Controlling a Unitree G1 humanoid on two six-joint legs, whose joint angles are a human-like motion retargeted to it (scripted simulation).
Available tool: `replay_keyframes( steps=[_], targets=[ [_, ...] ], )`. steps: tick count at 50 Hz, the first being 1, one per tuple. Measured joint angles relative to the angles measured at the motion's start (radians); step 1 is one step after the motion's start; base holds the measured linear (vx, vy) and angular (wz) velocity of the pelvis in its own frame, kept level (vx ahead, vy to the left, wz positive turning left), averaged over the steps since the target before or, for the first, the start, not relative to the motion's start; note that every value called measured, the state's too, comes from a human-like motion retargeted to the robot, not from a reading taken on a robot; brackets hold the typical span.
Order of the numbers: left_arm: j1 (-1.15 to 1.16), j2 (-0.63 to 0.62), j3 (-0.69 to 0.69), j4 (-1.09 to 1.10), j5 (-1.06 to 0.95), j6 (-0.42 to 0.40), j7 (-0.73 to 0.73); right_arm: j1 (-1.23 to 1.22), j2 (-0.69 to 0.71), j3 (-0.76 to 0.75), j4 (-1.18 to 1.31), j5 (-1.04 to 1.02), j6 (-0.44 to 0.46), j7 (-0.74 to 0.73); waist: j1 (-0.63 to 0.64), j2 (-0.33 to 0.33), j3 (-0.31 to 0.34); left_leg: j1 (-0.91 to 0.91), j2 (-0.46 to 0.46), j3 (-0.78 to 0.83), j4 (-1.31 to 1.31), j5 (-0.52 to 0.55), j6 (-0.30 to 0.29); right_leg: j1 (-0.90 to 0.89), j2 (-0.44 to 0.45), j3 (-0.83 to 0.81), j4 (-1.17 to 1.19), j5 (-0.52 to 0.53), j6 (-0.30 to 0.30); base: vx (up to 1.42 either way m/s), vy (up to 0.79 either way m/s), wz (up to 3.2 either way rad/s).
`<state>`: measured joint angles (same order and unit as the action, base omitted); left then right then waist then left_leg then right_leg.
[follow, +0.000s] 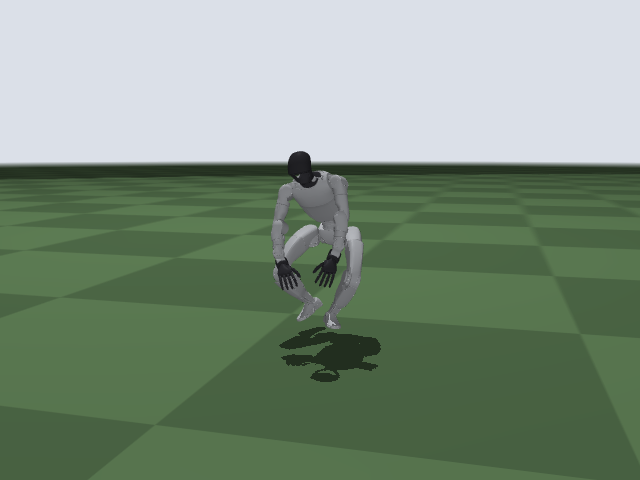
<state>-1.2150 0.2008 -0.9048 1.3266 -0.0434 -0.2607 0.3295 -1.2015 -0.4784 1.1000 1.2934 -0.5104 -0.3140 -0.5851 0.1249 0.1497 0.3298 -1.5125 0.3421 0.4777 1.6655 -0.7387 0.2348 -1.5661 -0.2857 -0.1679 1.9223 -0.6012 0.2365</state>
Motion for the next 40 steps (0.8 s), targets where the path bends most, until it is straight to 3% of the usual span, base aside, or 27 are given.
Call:
replay_keyframes(
  steps=[7,15,20,24,33,40],
  targets=[
    [0.011,-0.034,-0.038,-0.006,0.015,0.035,-0.015,0.019,-0.003,0.036,-0.025,-0.043,0.025,-0.025,-0.020,0.046,0.036,-0.056,0.117,-0.065,0.322,-0.134,0.027,0.001,0.085,-0.008,0.197,-0.151,-0.033,0.08,-0.01,-0.33],
    [0.044,-0.040,-0.089,-0.040,0.075,0.054,-0.022,0.060,-0.028,0.069,-0.103,-0.055,0.051,-0.050,-0.075,0.004,0.190,-0.057,0.149,-0.182,0.614,-0.134,0.027,0.006,0.160,0.050,0.540,-0.251,-0.110,0.01,-0.05,-0.32],
    [0.159,-0.049,-0.134,-0.079,0.124,0.058,-0.001,0.169,-0.011,0.067,-0.153,-0.033,0.064,-0.088,-0.083,-0.053,0.190,-0.057,0.196,-0.228,0.749,-0.134,0.027,-0.004,0.232,0.062,0.700,-0.271,-0.147,0.03,-0.04,-0.72],
    [0.220,-0.046,-0.149,-0.109,0.131,0.059,0.021,0.223,-0.022,0.060,-0.190,0.000,0.056,-0.126,-0.083,-0.056,0.190,-0.057,0.221,-0.267,0.820,-0.134,0.027,-0.004,0.264,0.053,0.764,-0.271,-0.155,-0.01,0.02,-0.57],
    [0.121,-0.076,-0.103,-0.078,0.044,0.070,0.001,0.118,-0.110,0.022,-0.113,0.064,0.032,-0.094,-0.064,0.069,0.190,-0.057,0.188,-0.231,0.698,-0.134,0.027,-0.001,0.305,0.094,0.564,-0.234,-0.064,0.09,0.11,-0.29],
    [-0.080,-0.075,0.033,-0.045,-0.055,0.058,-0.087,-0.148,-0.194,0.013,-0.048,0.148,0.021,0.098,-0.057,0.173,0.190,-0.057,0.094,-0.076,0.402,-0.134,0.027,0.008,0.222,0.168,0.178,-0.128,0.014,0.26,0.22,-0.27]
  ],
)
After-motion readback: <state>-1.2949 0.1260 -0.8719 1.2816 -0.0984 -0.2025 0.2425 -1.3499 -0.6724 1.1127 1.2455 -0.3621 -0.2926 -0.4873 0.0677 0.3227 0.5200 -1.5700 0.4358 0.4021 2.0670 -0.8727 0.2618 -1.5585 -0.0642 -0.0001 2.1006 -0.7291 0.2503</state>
